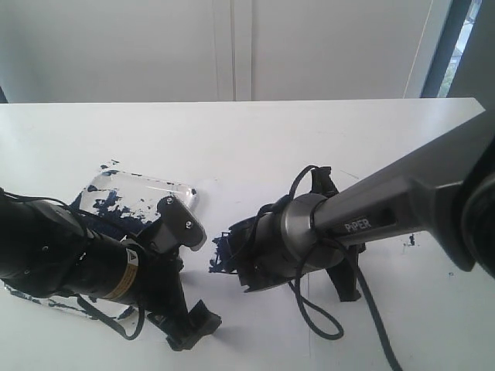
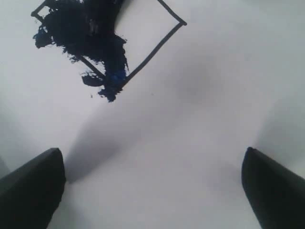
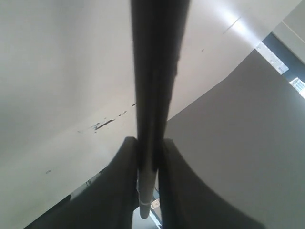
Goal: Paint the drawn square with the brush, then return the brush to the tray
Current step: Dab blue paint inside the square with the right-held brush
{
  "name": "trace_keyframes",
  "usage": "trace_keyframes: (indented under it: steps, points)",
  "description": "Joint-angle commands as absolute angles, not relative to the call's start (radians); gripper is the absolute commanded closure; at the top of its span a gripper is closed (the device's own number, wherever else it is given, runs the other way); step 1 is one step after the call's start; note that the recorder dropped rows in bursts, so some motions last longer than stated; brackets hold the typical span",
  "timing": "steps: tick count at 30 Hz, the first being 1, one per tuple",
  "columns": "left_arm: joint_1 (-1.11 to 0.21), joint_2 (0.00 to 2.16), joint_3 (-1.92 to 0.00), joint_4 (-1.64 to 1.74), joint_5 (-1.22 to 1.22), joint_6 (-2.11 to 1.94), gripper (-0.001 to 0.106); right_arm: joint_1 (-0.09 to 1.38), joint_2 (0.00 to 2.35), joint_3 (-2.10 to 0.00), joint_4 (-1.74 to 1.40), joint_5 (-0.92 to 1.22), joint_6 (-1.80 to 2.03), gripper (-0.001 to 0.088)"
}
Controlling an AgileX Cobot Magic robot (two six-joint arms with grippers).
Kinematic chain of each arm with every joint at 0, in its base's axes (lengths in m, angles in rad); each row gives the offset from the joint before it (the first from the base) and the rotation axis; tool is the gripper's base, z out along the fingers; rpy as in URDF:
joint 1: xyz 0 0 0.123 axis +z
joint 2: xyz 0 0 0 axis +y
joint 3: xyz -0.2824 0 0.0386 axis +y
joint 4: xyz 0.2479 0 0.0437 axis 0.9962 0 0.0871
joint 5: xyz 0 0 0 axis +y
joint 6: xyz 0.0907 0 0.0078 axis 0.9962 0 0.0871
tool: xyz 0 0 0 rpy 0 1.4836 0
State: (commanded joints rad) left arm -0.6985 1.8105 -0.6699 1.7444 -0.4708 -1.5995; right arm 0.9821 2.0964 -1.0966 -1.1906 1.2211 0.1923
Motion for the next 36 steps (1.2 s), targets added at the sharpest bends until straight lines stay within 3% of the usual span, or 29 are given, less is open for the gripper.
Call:
trace_keyframes:
  steps: [12, 22, 36]
  points:
    - [-0.699, 1.811, -0.670, 1.744, -0.471, -1.600, 0.005, 0.976, 2.096, -1.097, -1.183, 1.221, 0.186, 0.0868]
    - [-0.699, 1.811, -0.670, 1.744, -0.471, -1.601, 0.005, 1.057, 2.079, -1.091, -1.075, 1.221, 0.107, 0.0868]
    - [-0.699, 1.811, -0.670, 1.744, -0.482, -1.622, 0.005, 1.017, 2.064, -1.036, -1.105, 1.221, 0.146, 0.0868]
